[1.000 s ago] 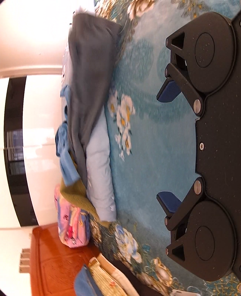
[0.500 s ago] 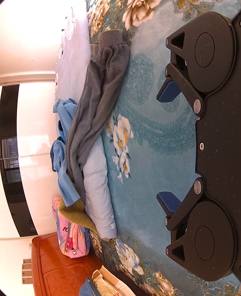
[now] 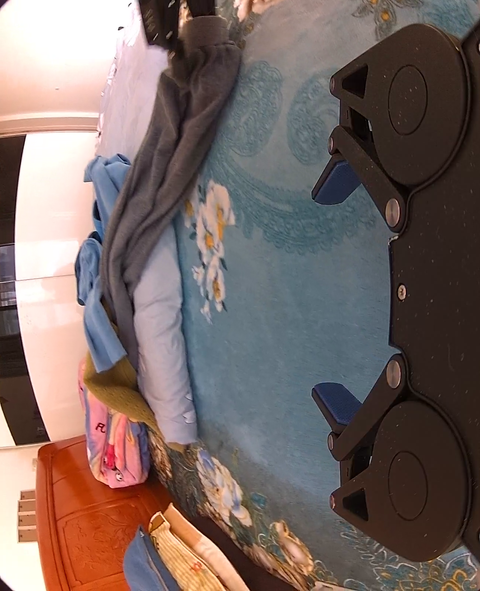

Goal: Fold clothes
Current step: 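Lift the grey garment with the right gripper and pull it out of the pile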

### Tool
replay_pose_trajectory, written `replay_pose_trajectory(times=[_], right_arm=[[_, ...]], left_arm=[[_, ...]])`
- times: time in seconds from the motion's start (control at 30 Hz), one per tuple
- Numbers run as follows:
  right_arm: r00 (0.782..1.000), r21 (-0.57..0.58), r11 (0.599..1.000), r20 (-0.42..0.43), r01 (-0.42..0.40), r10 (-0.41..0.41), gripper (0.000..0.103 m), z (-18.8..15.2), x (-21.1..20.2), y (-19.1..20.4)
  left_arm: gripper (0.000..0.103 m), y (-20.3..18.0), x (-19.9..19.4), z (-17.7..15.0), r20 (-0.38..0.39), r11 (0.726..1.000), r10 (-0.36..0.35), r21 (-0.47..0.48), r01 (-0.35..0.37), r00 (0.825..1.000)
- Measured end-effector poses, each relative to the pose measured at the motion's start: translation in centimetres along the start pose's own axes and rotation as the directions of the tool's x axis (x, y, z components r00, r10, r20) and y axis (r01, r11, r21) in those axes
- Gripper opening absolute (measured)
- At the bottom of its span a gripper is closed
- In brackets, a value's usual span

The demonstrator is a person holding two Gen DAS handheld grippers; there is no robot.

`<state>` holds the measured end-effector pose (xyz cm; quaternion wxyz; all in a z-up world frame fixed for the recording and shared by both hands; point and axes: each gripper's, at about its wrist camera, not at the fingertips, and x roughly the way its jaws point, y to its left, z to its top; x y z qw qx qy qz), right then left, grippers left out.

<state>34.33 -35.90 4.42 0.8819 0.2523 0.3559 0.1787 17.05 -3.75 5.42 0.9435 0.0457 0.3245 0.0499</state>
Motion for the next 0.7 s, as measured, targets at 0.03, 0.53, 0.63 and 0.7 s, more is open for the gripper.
replay_pose_trajectory(times=[0.03, 0.53, 0.63, 0.7], right_arm=[[0.999, 0.026, 0.999, 0.017, -0.037, 0.037, 0.043, 0.1, -0.3, -0.2], [0.752, 0.298, 0.703, 0.405, -0.646, 0.520, 0.006, 1.9, -6.7, -3.1], [0.672, 0.308, 0.611, 0.487, -0.729, 0.557, 0.006, 2.9, -8.5, -3.2], [0.629, 0.290, 0.573, 0.521, -0.766, 0.577, 0.006, 3.6, -9.7, -2.7]], left_arm=[[0.102, 0.0, 0.0, -0.1, -0.002, 1.000, 0.001, 0.005, -0.001, 1.000], [0.102, 0.3, -3.8, -0.1, 0.029, 0.997, 0.054, 0.057, -0.055, 0.998], [0.102, 0.0, -5.0, 0.3, 0.048, 0.995, 0.061, 0.070, -0.064, 0.997], [0.102, -0.2, -5.8, 0.6, 0.065, 0.994, 0.066, 0.082, -0.072, 0.996]])
